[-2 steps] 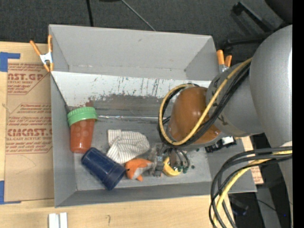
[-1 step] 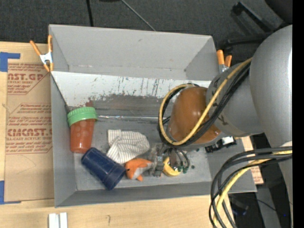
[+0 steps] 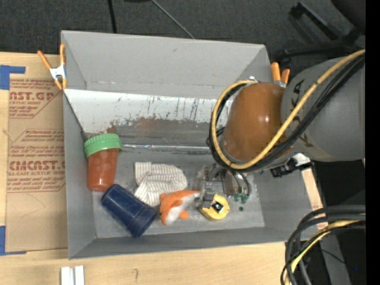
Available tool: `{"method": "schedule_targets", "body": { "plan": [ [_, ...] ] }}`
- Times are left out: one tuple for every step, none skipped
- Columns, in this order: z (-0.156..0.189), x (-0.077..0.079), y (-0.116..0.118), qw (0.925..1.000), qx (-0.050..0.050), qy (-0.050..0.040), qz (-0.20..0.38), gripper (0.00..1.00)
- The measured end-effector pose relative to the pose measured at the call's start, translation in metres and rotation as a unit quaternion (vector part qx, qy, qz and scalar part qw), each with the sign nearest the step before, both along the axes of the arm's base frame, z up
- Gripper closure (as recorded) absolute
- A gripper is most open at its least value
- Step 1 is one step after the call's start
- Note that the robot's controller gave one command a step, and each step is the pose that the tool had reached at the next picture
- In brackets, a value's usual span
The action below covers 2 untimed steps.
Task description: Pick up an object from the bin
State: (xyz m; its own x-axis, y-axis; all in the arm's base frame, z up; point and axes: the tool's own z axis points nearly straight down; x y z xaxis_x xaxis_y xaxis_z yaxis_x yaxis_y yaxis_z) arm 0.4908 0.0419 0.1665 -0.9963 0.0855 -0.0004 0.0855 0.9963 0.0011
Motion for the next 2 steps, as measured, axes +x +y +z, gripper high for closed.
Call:
{"method": "schedule_targets", "body": {
  "plan": [
    [0.000,0.000,0.000,1.0000,0.000,0.0001,0.000,1.00],
    [0.054,0.008,-0.001,1.0000,0.000,0.0026,0.002,1.00]
  ]
}}
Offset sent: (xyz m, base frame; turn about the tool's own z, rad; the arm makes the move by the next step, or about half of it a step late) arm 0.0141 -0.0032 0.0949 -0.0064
